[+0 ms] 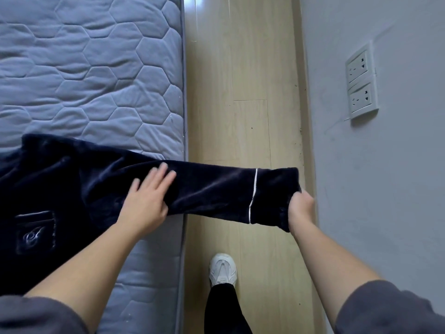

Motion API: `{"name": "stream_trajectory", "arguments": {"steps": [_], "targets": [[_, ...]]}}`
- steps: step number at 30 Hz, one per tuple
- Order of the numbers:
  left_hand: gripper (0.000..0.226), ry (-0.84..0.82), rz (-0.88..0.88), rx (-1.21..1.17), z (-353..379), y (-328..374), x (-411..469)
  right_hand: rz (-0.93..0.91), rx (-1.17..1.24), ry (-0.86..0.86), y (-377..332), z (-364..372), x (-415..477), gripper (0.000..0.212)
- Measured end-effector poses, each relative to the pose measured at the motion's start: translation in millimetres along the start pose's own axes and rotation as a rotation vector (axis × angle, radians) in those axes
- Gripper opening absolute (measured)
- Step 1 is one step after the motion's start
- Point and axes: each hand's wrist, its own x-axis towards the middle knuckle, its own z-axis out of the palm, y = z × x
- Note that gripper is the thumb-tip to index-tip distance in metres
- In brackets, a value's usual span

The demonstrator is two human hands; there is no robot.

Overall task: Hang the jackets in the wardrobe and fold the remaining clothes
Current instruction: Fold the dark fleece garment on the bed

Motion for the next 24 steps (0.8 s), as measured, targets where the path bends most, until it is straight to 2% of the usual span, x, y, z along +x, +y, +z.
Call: {"name": "stream_trajectory", "arguments": {"steps": [1, 3, 4, 5, 7, 9, 11, 16, 17, 20, 24], "targets": [[0.083, 0.053, -0.201, -0.017, 1, 1, 3, 0.001, -0.01, -0.032, 3, 3, -1, 0.024], [0.079, 0.025, -0.651, -0.21, -3, 1, 13, -0.058, -0.156, -0.162, 11, 7, 0, 0.03], [0.077, -0.027, -0.798, -0.331, -6, 1, 20, -0.086, -0.228, -0.235, 14, 7, 2, 0.034], [0.075, -0.072, -0.841, -0.404, -7, 0, 25, -0.107, -0.276, -0.282, 18, 7, 6, 0.032], [0.068, -0.06, -0.681, -0.363, -4, -1, 29, -0.13, -0.277, -0.272, 23, 4, 13, 0.019], [0.064, -0.005, -0.469, -0.266, -4, -4, 25, -0.093, -0.147, -0.202, 22, -3, 19, 0.008], [0.062, 0.039, -0.385, -0.183, -7, -14, 21, -0.084, -0.085, -0.166, 22, -8, 23, 0.004], [0.057, 0.073, -0.286, -0.068, -20, -36, 22, -0.228, -0.177, -0.14, 14, -10, 20, 0.041], [0.057, 0.051, -0.284, -0.075, -21, -37, 24, -0.242, -0.208, -0.117, 12, -10, 19, 0.041], [0.059, -0.007, -0.308, -0.111, -27, -34, 29, -0.22, -0.308, -0.125, 9, -5, 17, 0.019], [0.061, -0.04, -0.336, -0.133, -27, -29, 30, -0.096, -0.436, -0.256, 15, 7, 18, 0.028]]}}
